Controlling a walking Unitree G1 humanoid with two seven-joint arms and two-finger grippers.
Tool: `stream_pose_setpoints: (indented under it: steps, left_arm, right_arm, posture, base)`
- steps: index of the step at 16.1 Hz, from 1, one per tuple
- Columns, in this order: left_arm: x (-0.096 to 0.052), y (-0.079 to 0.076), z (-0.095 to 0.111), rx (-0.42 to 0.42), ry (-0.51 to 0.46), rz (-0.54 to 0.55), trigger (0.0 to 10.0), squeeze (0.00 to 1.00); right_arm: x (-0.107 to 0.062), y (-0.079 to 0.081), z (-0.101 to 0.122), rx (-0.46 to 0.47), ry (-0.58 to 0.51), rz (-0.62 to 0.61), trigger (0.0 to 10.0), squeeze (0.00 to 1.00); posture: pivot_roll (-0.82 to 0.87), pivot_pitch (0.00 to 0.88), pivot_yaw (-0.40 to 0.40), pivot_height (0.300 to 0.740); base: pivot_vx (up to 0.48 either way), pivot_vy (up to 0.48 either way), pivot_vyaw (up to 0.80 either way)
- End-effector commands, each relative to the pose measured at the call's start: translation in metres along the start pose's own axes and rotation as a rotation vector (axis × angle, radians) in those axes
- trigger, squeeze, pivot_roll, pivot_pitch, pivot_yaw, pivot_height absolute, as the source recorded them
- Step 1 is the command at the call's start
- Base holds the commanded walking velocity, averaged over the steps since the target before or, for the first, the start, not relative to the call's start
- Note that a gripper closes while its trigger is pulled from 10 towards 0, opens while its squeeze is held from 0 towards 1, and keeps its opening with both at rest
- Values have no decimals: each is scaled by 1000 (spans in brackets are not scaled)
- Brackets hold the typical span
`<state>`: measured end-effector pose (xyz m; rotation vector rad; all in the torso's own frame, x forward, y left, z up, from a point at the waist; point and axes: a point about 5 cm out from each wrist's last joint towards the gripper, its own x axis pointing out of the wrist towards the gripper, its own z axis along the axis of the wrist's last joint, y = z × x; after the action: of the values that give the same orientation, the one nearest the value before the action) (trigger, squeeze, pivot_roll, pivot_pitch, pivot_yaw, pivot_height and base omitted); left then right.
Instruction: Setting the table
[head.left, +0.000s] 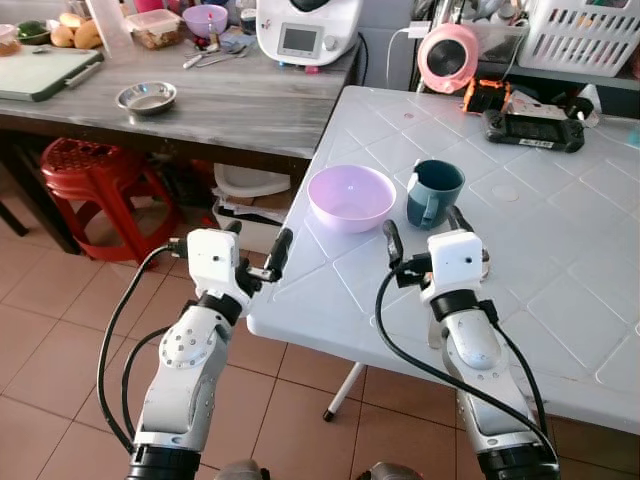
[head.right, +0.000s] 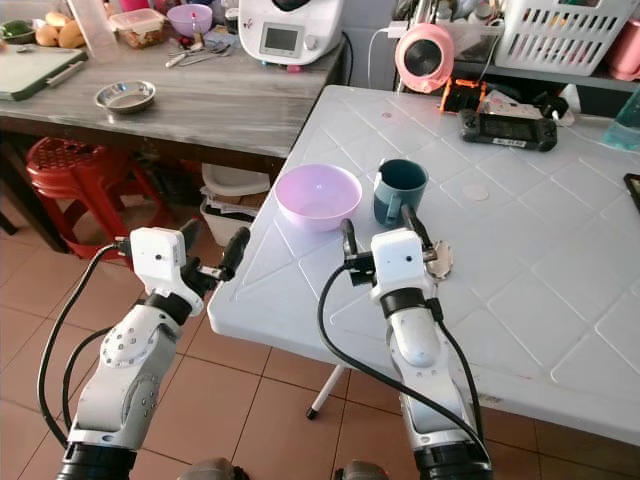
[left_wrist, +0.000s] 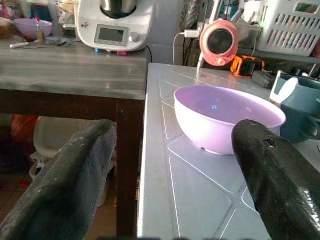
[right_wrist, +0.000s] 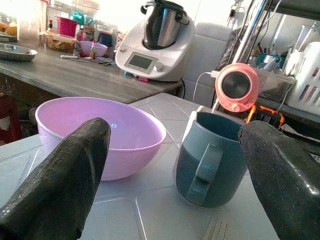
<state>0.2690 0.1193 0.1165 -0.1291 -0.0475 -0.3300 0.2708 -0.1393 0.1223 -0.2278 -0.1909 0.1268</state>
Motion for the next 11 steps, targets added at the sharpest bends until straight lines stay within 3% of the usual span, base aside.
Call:
stream_pose_setpoints:
  steps: [1,5,8,11]
  left_arm:
    - [1,-1,2,4,-6,-2,10000,0]
    - [0,0,0,8,12,20,10000,0]
    - [-1,0,-1,9,20,30,10000,0]
    - [-6,0,-2,11,39,29,10000,0]
  right_arm:
    - [5,4,6,-2,-27,35,10000,0]
    - [18,15,8,10,-7,176,10000,0]
    - [36,20,5,-47,50,299,10000,0]
    - [60,18,11,-169,87,459,10000,0]
  posture:
    - [-15,0,21,740]
    - [-13,0,17,740]
    - [-5,0,16,740]
    - [2,0,17,740]
  base:
    - [0,0,0]
    - [0,0,0]
    - [0,0,0]
    - [0,0,0]
